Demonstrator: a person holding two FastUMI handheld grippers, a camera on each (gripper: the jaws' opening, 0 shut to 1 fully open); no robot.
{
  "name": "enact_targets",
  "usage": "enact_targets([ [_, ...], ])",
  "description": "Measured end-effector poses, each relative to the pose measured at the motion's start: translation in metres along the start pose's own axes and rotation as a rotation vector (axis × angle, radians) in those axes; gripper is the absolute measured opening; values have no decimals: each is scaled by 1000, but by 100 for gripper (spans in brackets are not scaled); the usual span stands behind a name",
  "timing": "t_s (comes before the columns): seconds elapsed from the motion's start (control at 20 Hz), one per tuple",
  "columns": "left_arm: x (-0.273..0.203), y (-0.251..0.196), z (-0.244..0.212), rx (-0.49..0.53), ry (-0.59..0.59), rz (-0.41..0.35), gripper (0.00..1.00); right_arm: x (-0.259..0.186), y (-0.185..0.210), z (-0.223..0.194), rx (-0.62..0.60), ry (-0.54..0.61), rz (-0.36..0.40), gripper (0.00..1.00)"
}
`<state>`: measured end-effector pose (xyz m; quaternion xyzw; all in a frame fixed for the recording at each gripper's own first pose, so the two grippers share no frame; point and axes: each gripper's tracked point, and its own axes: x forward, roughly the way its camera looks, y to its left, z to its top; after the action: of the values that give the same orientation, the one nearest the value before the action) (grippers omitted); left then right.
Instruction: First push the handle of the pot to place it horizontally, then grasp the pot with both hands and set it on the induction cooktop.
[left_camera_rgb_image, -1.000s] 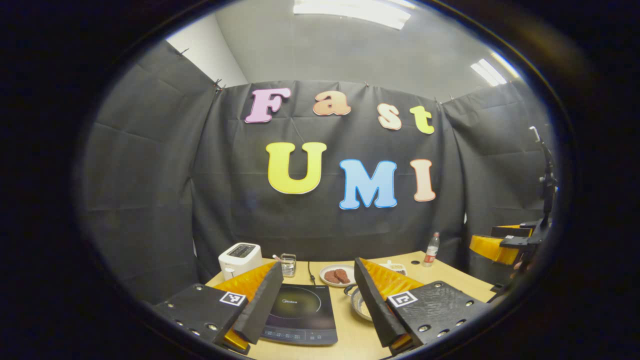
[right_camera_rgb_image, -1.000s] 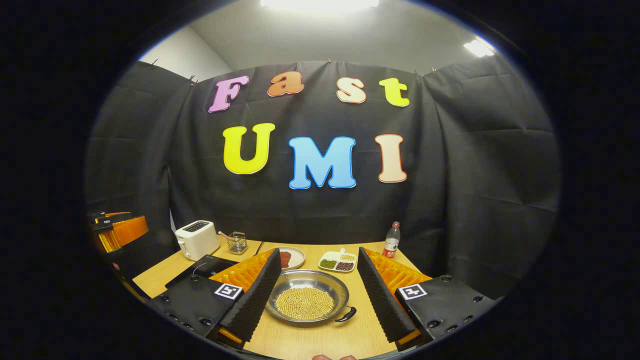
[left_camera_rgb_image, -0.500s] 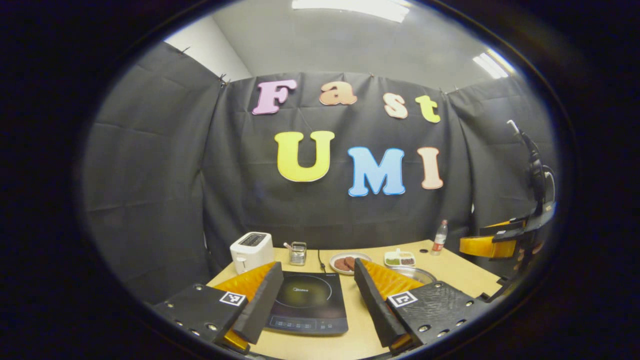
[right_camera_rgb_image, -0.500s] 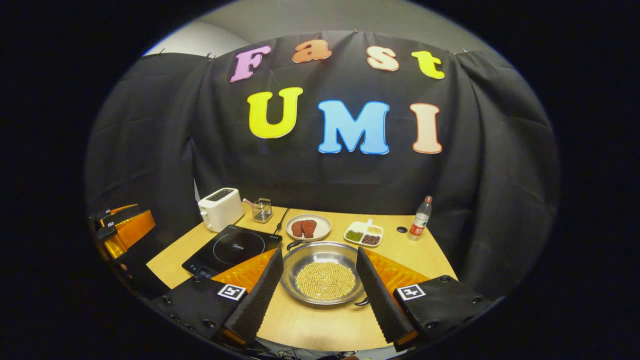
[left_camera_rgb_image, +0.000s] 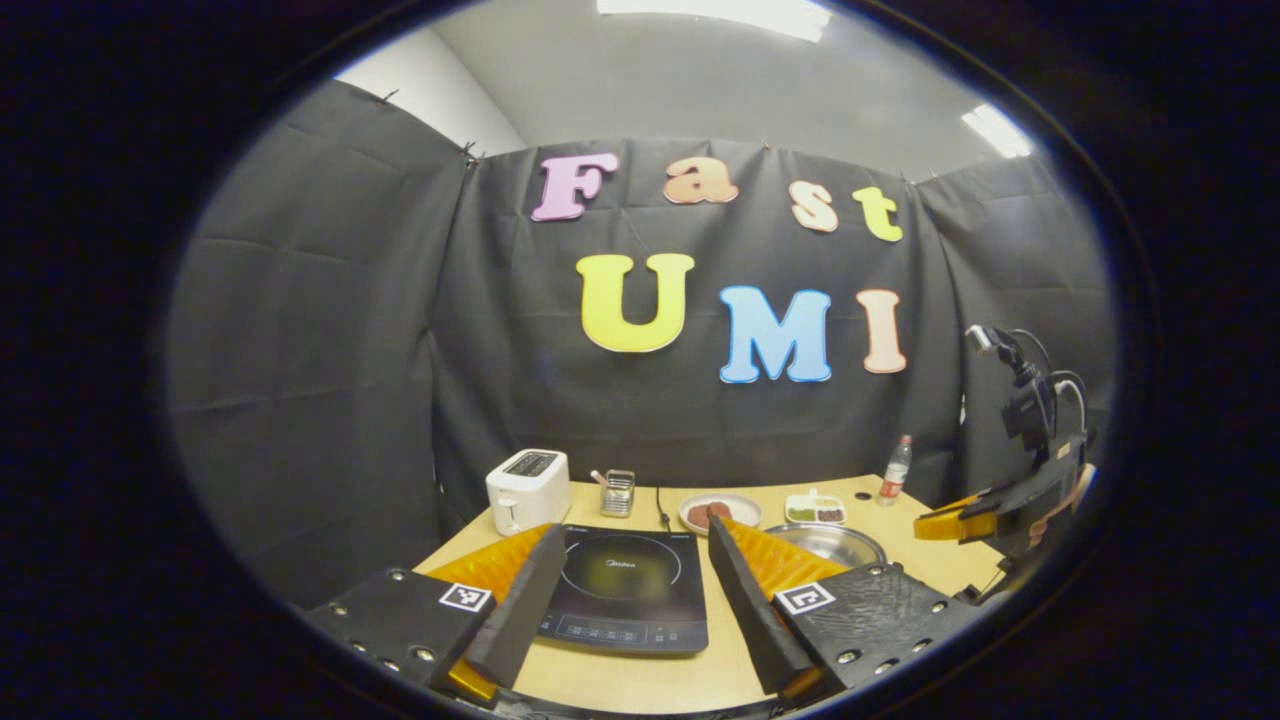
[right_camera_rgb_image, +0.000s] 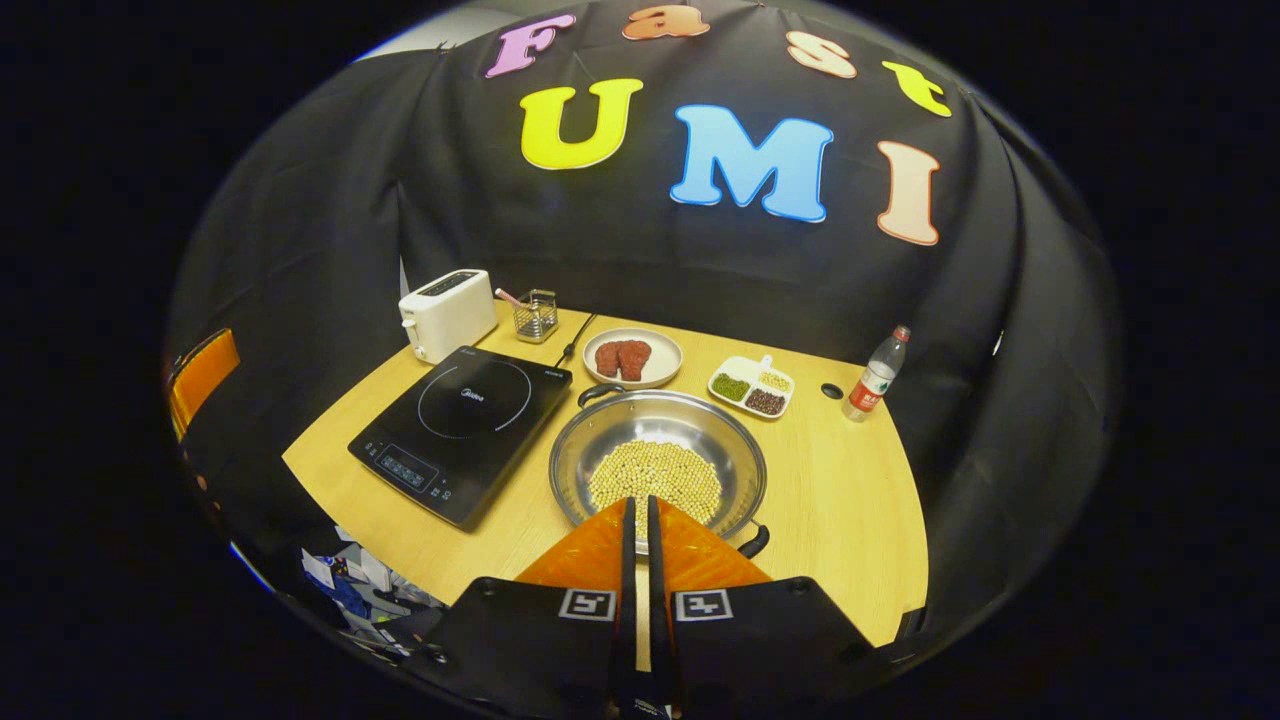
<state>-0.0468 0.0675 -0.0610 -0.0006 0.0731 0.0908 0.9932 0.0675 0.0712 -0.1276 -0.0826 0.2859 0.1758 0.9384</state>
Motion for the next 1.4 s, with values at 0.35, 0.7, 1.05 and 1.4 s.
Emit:
enact_targets([
  [0.35, 13, 3, -16, -49, 65, 70, 83, 26, -7, -50, -14, 211, 92, 2],
  [0.7, 41, -21, -30, -95, 137, 117, 83, 59, -49, -98, 3, 347, 101, 2],
  [1.05, 67, -60, -36, -69, 202, 121, 87, 103, -65, -134, -20, 456, 155, 2],
  [1.4, 79, -93, -35, -20, 212, 121, 87, 131, -63, -143, -28, 486, 215, 2],
])
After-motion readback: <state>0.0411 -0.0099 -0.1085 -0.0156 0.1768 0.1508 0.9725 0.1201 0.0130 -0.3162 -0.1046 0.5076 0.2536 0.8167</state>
